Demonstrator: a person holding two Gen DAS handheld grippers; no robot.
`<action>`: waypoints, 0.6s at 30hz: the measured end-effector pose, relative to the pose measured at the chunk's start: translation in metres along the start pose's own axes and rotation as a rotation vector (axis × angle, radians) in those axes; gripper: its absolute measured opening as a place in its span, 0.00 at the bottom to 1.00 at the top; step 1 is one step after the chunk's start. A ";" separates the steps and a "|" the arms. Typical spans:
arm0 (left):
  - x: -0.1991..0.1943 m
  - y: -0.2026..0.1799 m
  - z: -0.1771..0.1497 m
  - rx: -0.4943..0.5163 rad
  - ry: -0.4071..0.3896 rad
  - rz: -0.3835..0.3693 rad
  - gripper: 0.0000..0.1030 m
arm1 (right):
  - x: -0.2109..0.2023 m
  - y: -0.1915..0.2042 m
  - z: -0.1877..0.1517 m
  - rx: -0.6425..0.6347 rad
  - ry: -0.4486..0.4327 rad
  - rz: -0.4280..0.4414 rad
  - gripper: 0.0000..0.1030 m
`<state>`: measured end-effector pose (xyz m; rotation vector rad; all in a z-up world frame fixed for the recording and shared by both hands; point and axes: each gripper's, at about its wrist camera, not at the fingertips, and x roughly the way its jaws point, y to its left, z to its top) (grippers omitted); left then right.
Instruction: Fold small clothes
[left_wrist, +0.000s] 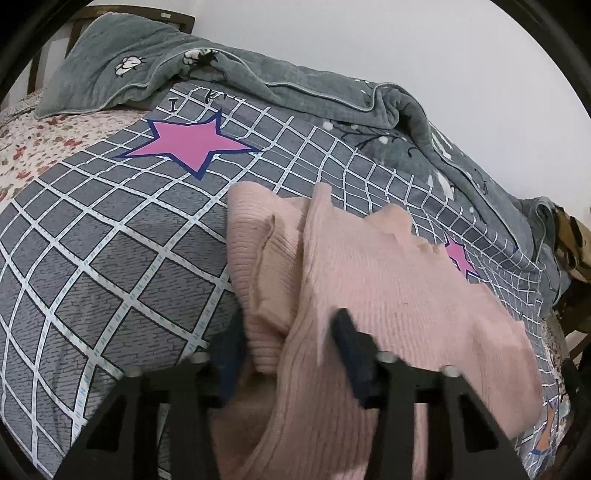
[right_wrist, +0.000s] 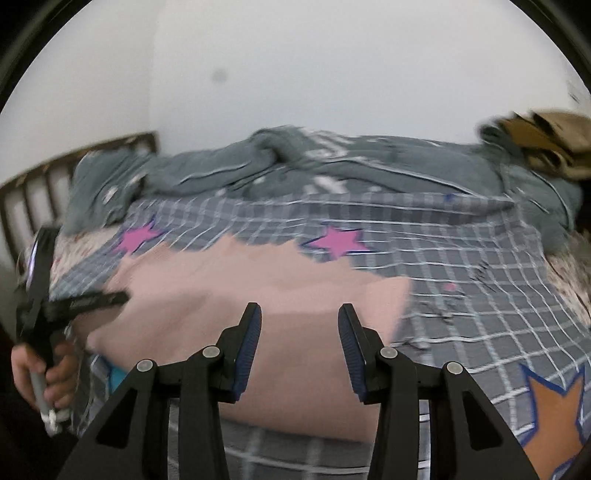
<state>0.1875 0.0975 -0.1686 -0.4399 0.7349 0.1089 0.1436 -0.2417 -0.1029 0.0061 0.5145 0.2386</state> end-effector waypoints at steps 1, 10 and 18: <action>-0.001 -0.001 0.001 -0.003 0.002 -0.005 0.27 | 0.001 -0.014 0.003 0.041 -0.001 -0.004 0.42; -0.029 -0.030 0.030 -0.084 0.053 0.013 0.24 | -0.009 -0.087 0.011 0.186 -0.024 -0.071 0.42; -0.055 -0.140 0.041 0.034 0.049 0.046 0.24 | -0.032 -0.126 0.006 0.231 -0.055 -0.093 0.42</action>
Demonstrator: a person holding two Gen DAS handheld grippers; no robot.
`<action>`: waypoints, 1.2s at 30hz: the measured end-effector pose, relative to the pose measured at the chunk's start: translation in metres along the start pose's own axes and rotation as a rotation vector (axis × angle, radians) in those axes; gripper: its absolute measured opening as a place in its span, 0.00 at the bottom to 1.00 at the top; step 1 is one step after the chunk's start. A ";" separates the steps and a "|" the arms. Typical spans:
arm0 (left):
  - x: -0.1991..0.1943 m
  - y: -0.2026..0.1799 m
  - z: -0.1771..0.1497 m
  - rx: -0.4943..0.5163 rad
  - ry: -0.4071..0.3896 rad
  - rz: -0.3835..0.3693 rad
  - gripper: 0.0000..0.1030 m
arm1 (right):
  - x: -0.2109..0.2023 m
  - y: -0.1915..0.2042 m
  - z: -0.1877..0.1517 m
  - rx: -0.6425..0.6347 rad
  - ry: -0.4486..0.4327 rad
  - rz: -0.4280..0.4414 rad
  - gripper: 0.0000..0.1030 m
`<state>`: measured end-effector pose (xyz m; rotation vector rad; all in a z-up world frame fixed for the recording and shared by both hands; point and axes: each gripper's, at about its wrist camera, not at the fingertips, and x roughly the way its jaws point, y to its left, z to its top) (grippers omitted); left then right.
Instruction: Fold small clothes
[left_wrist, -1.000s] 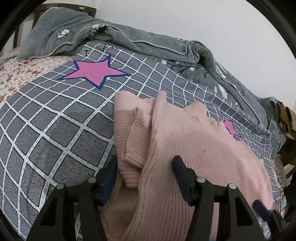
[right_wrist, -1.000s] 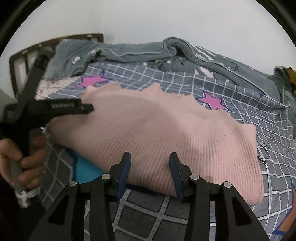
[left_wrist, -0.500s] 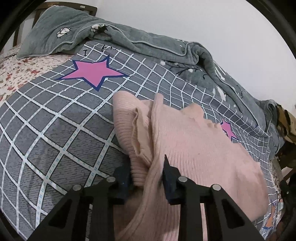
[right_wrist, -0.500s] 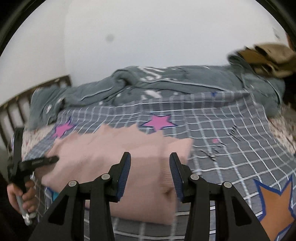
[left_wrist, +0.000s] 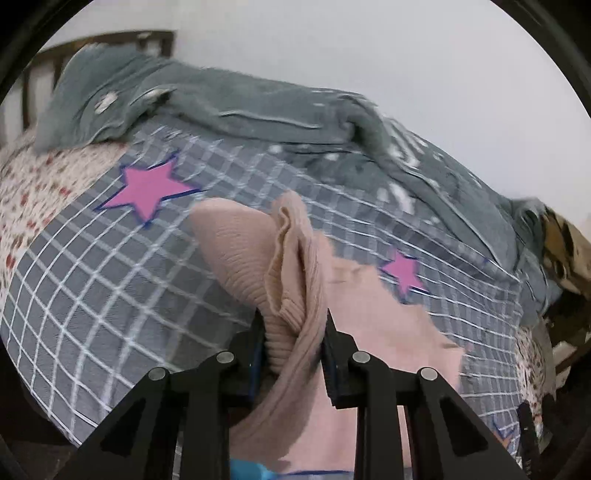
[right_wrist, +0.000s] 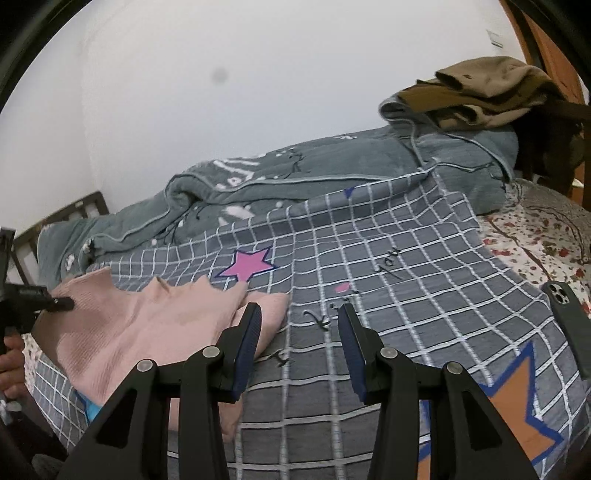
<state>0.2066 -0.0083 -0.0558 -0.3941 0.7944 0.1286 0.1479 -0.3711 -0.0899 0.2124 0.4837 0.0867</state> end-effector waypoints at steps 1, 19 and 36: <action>-0.001 -0.013 -0.002 0.016 0.003 -0.007 0.24 | -0.001 -0.006 0.001 0.015 -0.001 0.003 0.42; 0.026 -0.137 -0.082 0.314 0.104 -0.275 0.63 | 0.006 -0.067 -0.001 0.175 0.054 0.029 0.42; 0.038 0.015 -0.053 0.163 0.000 -0.190 0.64 | 0.025 0.045 -0.020 0.078 0.123 0.417 0.51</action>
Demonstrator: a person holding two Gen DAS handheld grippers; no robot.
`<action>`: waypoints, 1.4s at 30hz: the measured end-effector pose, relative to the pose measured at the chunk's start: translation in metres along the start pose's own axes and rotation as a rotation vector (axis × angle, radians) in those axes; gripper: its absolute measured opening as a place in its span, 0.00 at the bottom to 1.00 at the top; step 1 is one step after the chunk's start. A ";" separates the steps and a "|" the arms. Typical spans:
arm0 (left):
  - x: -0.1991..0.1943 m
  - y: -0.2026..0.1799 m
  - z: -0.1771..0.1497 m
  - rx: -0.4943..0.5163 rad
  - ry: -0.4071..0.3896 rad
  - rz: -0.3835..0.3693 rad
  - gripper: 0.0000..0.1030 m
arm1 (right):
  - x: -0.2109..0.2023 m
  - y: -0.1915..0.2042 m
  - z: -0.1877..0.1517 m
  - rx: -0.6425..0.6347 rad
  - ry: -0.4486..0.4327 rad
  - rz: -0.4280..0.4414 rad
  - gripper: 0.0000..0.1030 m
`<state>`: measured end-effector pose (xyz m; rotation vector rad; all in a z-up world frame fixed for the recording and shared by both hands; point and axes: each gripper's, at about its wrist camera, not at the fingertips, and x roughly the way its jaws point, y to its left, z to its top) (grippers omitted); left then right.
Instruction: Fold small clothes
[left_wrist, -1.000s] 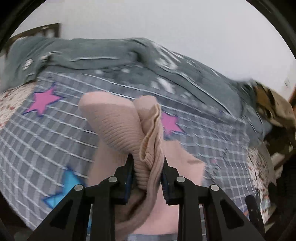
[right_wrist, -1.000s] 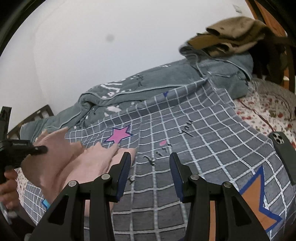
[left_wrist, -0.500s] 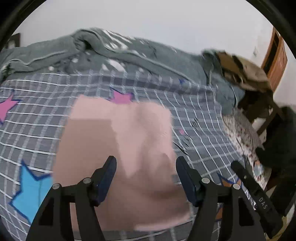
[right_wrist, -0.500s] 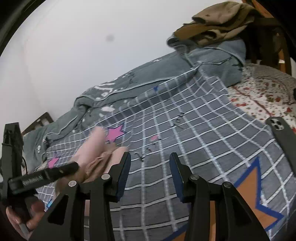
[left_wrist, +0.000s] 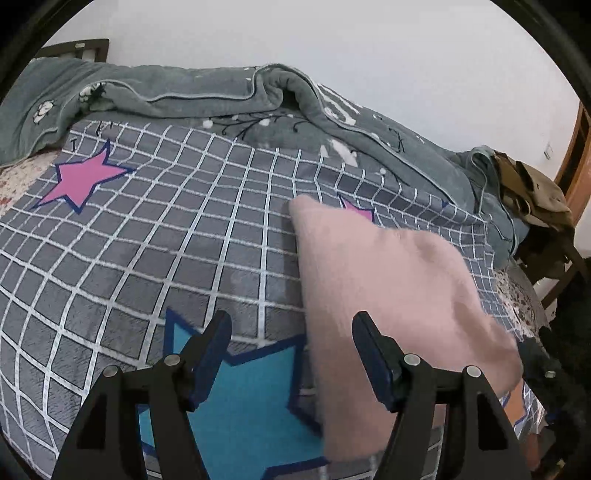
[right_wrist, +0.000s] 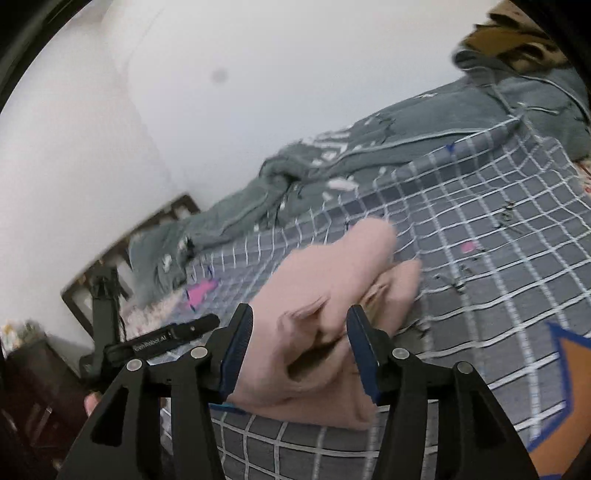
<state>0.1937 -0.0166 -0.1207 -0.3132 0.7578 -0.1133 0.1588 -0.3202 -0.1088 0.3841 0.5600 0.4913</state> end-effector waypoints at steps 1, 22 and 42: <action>-0.001 0.002 -0.003 0.008 -0.001 -0.007 0.64 | 0.012 0.007 -0.006 -0.020 0.031 -0.030 0.50; -0.005 0.010 0.002 0.086 0.000 -0.130 0.64 | 0.008 -0.005 0.003 -0.051 0.020 -0.167 0.45; 0.042 -0.007 0.027 0.130 0.030 -0.188 0.64 | 0.067 -0.055 0.021 -0.022 0.149 -0.212 0.10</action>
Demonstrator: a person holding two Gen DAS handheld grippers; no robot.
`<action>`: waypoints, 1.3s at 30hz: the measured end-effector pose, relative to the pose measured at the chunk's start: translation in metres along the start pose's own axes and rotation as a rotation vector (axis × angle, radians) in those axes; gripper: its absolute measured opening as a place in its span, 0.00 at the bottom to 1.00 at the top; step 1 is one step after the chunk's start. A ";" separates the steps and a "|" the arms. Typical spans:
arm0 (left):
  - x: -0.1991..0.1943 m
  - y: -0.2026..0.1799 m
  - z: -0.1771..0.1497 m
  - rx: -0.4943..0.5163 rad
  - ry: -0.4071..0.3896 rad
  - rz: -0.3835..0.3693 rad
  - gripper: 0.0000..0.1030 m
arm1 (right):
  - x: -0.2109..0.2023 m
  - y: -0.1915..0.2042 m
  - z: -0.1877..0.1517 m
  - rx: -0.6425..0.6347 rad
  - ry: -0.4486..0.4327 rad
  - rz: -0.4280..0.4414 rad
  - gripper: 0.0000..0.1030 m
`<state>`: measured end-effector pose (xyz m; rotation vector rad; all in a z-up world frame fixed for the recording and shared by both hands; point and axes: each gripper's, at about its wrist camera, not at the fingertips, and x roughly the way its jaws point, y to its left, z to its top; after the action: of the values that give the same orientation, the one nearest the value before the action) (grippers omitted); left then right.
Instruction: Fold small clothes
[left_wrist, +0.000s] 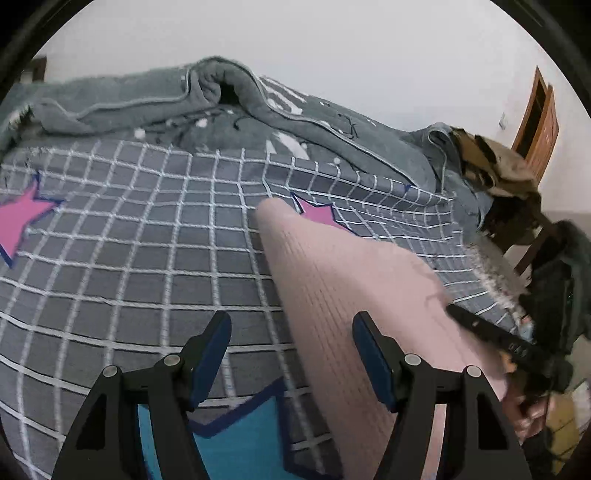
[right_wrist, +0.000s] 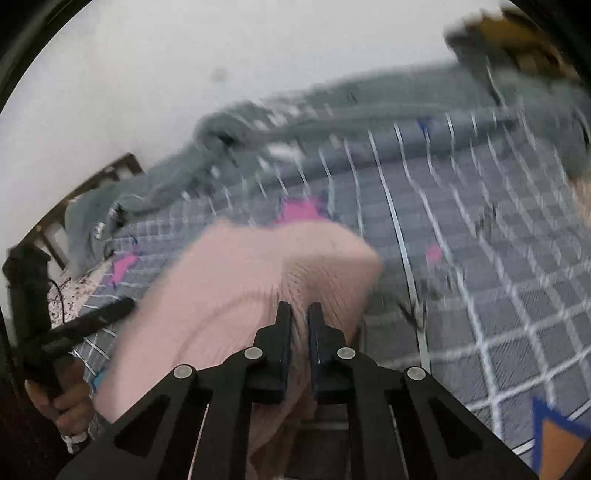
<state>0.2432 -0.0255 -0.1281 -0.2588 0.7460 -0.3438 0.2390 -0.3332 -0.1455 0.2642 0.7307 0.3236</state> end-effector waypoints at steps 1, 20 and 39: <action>0.004 0.000 0.001 -0.011 0.014 -0.013 0.64 | 0.000 -0.001 0.001 0.009 0.002 0.010 0.12; 0.051 -0.005 0.004 -0.159 0.153 -0.063 0.50 | 0.029 -0.005 -0.003 0.133 0.117 0.047 0.62; 0.015 -0.007 0.004 -0.084 0.045 0.038 0.32 | 0.017 0.030 0.007 0.137 -0.009 0.163 0.27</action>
<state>0.2546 -0.0377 -0.1321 -0.3169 0.8096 -0.2833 0.2496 -0.3000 -0.1409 0.4560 0.7248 0.4279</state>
